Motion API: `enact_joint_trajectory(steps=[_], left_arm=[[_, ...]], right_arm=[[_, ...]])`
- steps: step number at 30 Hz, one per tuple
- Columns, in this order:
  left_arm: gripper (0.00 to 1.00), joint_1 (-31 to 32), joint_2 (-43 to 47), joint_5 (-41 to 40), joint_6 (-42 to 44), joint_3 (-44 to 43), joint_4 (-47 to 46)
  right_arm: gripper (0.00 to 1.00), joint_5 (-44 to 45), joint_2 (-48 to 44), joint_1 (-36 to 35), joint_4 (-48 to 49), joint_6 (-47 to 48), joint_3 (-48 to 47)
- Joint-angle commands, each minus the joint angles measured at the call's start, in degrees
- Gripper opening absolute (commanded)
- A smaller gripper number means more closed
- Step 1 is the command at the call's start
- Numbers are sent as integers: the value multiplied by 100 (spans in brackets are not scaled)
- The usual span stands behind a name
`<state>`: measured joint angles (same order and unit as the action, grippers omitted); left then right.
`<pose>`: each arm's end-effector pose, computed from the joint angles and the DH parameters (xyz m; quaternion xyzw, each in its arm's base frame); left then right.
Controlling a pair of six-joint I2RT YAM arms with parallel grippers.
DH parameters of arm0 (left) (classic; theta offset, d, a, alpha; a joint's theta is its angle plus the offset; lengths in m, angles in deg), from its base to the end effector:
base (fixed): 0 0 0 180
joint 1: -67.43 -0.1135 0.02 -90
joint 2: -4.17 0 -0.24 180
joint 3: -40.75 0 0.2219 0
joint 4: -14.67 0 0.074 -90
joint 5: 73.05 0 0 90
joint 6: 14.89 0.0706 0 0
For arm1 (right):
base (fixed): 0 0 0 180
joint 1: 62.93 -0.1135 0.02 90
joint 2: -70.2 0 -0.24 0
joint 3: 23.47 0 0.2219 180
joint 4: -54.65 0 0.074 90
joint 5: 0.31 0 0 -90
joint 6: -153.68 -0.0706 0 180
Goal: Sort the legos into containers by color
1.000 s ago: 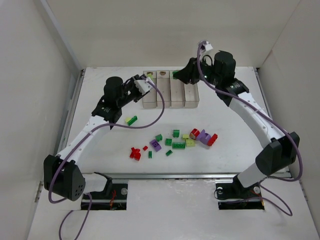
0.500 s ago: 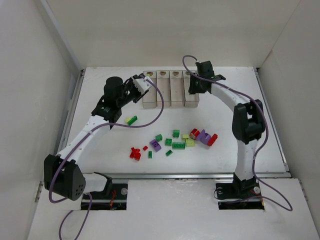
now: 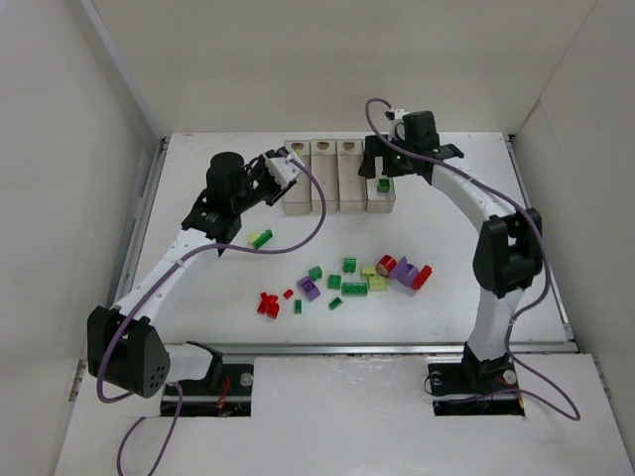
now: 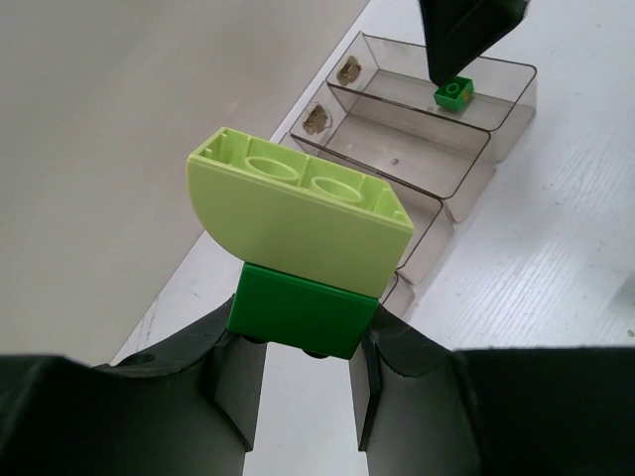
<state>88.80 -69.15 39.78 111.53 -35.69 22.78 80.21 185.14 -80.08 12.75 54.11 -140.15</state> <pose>0.2798 -0.1389 0.3434 0.4663 0.5681 -0.0579 0.6757 0.4292 0.1446 0.2452 -0.0945 0.8995 0.1699 0.3912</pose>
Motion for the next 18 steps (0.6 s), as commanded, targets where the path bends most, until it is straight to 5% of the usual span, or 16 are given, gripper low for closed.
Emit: enact_joint_trajectory(steps=[1, 2, 7, 18], left_arm=[[0, -10, 195, 449, -100, -60, -157], [0, -10, 195, 581, -153, -121, -157], [0, -10, 370, 1012, -206, -121, -157], [0, -10, 371, 1162, -153, -121, -42]], right_arm=[[100, -1956, -1357, 18, 1256, 394, 525], [100, -3032, -1734, 18, 1842, 394, 919], [100, -4552, -1782, -271, 2138, 52, 625], [100, -4247, -1535, -1124, 2138, -397, -17]])
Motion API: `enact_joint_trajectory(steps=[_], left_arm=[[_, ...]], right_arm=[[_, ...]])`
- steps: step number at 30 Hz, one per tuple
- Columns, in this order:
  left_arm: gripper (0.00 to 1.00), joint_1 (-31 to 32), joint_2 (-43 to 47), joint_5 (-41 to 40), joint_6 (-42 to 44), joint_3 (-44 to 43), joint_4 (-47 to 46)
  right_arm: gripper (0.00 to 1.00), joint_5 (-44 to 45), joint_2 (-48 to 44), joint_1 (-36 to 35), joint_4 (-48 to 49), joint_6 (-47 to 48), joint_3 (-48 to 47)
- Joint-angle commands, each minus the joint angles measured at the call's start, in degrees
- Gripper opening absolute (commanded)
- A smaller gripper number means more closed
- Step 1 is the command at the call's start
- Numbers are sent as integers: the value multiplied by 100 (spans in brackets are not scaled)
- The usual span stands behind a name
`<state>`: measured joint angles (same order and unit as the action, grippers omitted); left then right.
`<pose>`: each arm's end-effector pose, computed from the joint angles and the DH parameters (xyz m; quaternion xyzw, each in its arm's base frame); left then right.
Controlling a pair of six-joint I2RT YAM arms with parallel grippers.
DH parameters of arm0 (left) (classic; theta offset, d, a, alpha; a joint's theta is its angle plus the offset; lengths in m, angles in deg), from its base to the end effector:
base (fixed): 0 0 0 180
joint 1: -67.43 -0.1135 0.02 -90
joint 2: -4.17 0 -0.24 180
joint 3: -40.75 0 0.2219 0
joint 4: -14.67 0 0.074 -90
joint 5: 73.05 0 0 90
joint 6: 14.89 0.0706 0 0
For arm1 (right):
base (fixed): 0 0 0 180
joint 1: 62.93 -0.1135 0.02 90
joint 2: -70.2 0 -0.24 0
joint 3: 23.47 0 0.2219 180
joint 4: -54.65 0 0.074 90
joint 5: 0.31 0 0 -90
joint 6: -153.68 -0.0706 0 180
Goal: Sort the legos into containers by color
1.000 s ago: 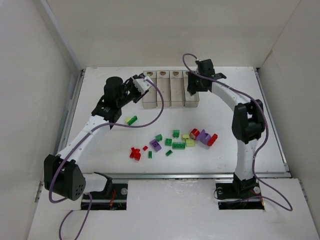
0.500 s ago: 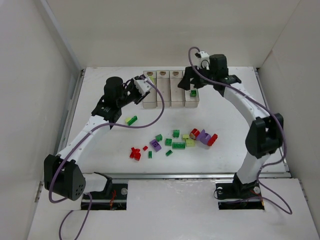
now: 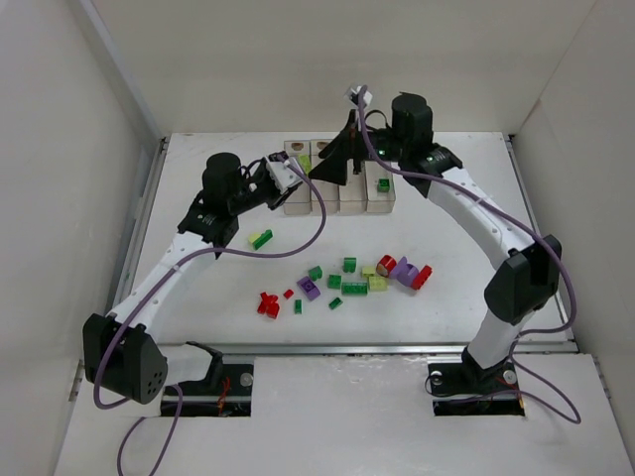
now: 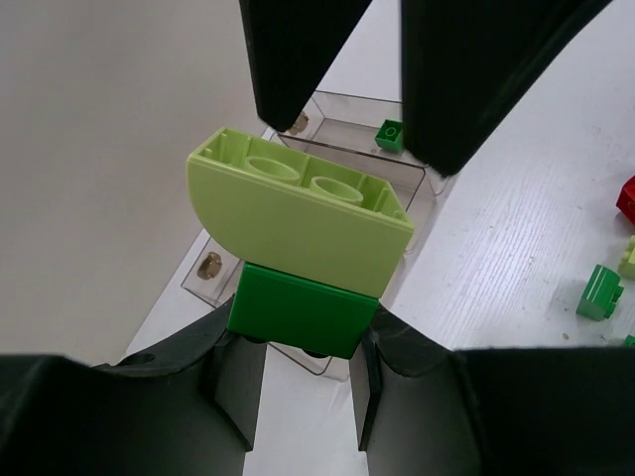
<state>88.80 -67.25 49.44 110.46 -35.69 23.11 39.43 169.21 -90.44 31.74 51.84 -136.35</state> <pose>0.2636 -0.1439 0.3524 0.5007 0.5238 -0.1220 0.6782 0.3214 0.2286 0.3850 -0.3670 0.6446 0.5020 0.4447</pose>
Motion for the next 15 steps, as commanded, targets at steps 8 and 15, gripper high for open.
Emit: enact_joint_trajectory(steps=[8, 15], left_arm=[[0, -10, 181, 196, 7, -121, -75], [0, -10, 181, 196, 7, -121, -75]], right_arm=[[86, 139, 225, -290, 239, -477, -591], [68, 121, 418, -457, 239, -530, -784]])
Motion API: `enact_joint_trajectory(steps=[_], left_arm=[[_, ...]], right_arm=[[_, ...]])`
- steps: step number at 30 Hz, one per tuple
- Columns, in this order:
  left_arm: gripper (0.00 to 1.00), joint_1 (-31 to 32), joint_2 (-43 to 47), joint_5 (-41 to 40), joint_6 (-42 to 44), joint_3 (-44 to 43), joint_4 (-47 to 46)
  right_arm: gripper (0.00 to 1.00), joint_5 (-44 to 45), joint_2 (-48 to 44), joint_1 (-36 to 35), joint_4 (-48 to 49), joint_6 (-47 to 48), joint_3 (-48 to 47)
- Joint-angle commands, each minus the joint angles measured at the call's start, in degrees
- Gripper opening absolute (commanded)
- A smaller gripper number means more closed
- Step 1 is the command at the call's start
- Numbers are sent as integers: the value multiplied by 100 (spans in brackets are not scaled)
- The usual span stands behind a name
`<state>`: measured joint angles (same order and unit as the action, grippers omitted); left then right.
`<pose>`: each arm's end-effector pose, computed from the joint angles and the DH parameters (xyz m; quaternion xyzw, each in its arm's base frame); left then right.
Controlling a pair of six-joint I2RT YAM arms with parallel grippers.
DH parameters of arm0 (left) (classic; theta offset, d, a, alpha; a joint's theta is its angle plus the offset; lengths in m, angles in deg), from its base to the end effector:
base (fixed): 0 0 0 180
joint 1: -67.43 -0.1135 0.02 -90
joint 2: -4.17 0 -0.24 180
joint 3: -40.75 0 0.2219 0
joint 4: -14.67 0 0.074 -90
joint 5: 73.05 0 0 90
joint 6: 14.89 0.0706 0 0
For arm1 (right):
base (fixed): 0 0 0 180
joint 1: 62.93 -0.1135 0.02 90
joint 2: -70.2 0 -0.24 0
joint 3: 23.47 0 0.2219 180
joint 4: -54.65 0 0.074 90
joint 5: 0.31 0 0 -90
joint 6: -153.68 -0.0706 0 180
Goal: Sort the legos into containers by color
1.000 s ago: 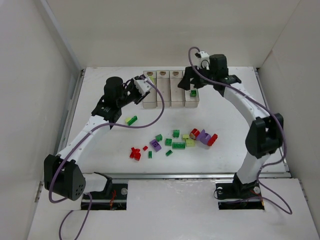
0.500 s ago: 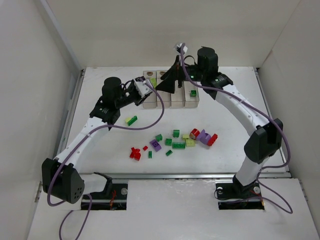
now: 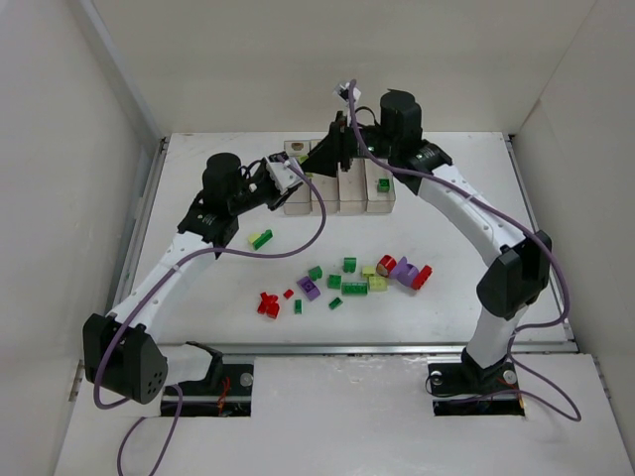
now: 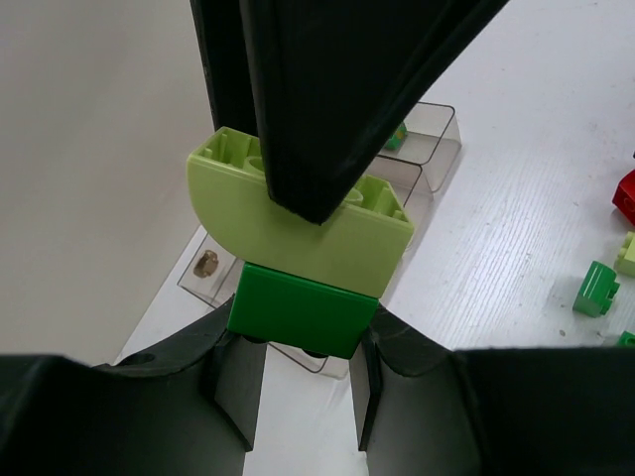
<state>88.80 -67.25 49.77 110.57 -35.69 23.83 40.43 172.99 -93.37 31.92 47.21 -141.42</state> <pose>0.2632 -0.1441 0.3508 0.5035 0.5262 -0.1252 0.6738 0.3232 0.2520 0.3898 -0.3557 0.6453 0.5260 0.4247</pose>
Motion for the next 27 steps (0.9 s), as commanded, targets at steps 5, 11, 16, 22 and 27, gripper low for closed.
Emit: enact_joint_trajectory(steps=[5, 11, 16, 22, 27], left_arm=[[0, -10, 233, 163, -4, -121, -147], [0, -10, 286, 85, -4, -60, -147], [0, -10, 339, -389, 136, 133, -95], [0, -203, 339, -513, 136, 318, -95], [0, -203, 339, -566, 189, 371, -95]], right_arm=[[27, -58, 198, -217, 221, -181, -391], [0, -129, 198, -148, 221, -286, -286], [0, -23, -90, 300, 221, -506, 74], [0, 30, -451, 723, 221, -506, 548], [0, 30, -452, 854, 221, -506, 602]])
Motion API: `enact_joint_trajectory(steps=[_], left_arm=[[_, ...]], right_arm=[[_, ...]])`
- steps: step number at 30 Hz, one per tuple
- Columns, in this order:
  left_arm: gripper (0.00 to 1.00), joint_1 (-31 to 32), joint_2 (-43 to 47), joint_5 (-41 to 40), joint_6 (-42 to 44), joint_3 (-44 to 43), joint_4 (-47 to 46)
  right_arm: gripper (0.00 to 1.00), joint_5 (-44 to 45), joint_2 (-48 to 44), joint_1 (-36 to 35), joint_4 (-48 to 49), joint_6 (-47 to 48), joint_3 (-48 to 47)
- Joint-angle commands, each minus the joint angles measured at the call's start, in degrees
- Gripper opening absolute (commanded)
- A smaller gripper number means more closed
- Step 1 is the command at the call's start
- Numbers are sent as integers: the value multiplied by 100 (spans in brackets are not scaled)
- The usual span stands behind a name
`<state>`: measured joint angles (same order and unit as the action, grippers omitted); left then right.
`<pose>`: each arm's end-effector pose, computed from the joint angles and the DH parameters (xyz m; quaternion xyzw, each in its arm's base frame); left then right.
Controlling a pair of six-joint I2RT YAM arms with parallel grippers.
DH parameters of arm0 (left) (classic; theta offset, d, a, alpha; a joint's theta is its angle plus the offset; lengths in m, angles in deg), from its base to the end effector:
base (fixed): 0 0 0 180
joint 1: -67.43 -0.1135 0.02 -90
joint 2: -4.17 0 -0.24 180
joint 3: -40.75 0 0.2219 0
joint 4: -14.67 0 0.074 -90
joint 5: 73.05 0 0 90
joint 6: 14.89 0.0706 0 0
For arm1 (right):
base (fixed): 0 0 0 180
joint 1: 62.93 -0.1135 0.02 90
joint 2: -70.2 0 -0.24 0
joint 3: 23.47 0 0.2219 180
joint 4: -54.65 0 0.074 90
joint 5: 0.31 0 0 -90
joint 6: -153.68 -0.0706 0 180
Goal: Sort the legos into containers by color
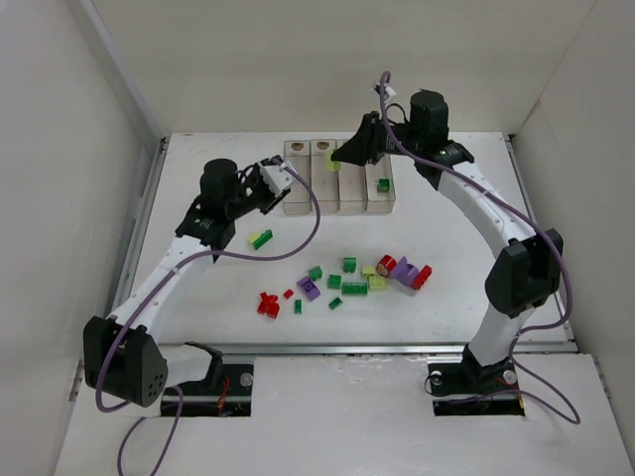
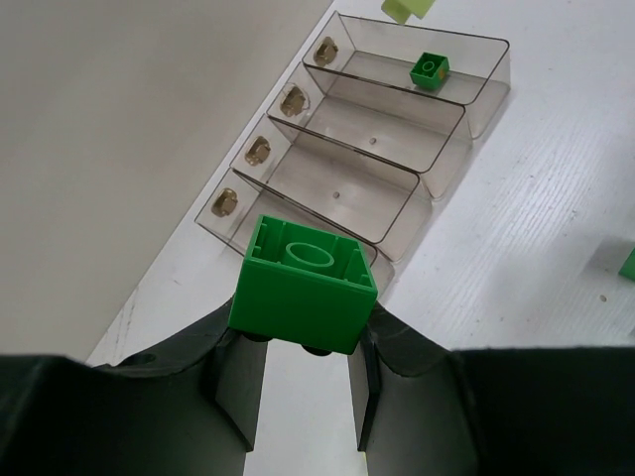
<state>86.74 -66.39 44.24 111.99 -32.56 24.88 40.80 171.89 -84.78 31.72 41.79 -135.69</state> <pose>0.2699 -0.1289 0.3327 0.4812 0.5711 -0.0773 0.6606 0.3556 0.1999 0.3632 -0.2591 0.7096 0.5118 0.4092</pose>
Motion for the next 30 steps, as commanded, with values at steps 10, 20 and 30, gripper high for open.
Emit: enact_joint_trajectory(steps=[10, 20, 30], left_arm=[[0, 3, 307, -13, -67, 111, -252], [0, 3, 359, 48, -67, 111, -252], [0, 3, 412, 593, -173, 58, -200]], right_arm=[[0, 3392, 734, 295, -1003, 500, -312], [16, 3323, 2030, 295, -1524, 695, -1411], [93, 2833, 1952, 295, -1859, 1116, -1702]])
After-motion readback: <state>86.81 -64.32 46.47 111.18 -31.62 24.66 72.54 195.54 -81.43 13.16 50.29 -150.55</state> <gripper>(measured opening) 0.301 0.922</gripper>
